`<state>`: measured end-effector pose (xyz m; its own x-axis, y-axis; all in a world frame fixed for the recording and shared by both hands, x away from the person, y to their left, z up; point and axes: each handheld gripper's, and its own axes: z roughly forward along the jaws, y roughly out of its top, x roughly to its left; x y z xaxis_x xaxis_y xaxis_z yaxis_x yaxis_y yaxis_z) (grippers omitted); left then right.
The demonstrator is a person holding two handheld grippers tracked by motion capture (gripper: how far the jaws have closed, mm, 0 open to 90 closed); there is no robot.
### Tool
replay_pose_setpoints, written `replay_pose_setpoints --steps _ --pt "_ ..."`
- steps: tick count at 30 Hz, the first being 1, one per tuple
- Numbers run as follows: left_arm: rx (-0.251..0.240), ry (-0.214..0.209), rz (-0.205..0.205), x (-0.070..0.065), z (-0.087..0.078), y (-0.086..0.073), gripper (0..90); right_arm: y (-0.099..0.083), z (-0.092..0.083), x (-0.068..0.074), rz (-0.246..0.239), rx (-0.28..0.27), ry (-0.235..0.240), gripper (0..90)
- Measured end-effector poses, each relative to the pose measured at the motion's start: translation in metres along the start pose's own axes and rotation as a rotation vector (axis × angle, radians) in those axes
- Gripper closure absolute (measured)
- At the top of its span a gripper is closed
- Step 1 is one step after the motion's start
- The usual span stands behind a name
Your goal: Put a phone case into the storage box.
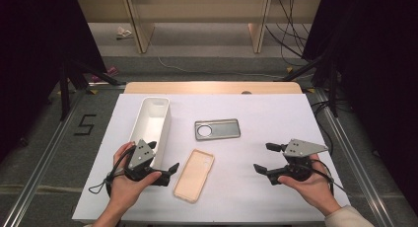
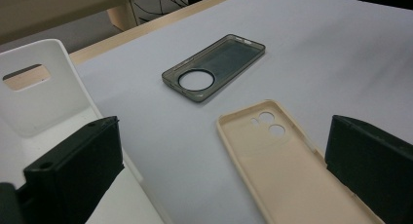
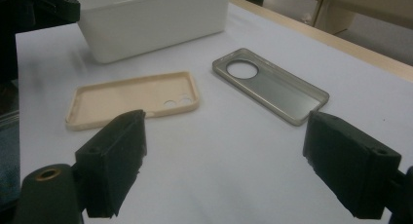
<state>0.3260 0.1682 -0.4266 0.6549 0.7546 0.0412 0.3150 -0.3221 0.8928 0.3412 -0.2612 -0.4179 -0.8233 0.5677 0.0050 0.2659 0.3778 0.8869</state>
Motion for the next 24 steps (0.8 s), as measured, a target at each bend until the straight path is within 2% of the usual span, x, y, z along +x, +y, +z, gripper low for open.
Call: replay_pose_setpoints --steps 10,13,14,15,16,17,18,20,22,24 --pt "-0.003 0.005 -0.007 0.002 -0.001 0.001 0.0 -0.001 0.002 -0.006 0.016 0.0 -0.004 16.4" --pt "-0.005 0.005 -0.005 0.002 0.0 0.001 0.2 0.003 0.005 -0.013 0.006 0.009 -0.041 30.7" --pt "-0.003 0.004 -0.003 0.001 0.001 0.001 0.2 0.003 0.005 -0.013 0.006 0.009 -0.041 30.7" --pt "0.0 0.002 0.002 0.001 0.001 0.0 0.4 0.004 0.006 -0.015 0.007 0.009 -0.05 36.9" --pt "0.002 0.003 0.002 0.001 0.001 -0.001 0.4 0.006 0.008 -0.019 0.009 0.022 -0.059 48.2" --pt "0.003 0.002 0.001 0.001 0.0 -0.001 0.7 0.009 0.012 -0.024 0.004 0.069 -0.058 68.3" --pt "0.001 0.001 -0.001 0.001 0.0 -0.001 0.7 0.009 0.012 -0.024 0.004 0.069 -0.058 68.3" --pt "-0.011 0.004 -0.003 0.001 -0.002 0.001 0.8 0.011 0.017 -0.028 -0.013 0.125 -0.075 81.3" --pt "-0.014 0.0 -0.002 0.0 -0.002 0.001 0.9 0.015 0.022 -0.03 -0.019 0.153 -0.074 90.0" --pt "-0.009 -0.003 0.003 0.0 -0.001 0.001 1.0 0.024 0.033 -0.034 -0.042 0.196 -0.095 90.0"
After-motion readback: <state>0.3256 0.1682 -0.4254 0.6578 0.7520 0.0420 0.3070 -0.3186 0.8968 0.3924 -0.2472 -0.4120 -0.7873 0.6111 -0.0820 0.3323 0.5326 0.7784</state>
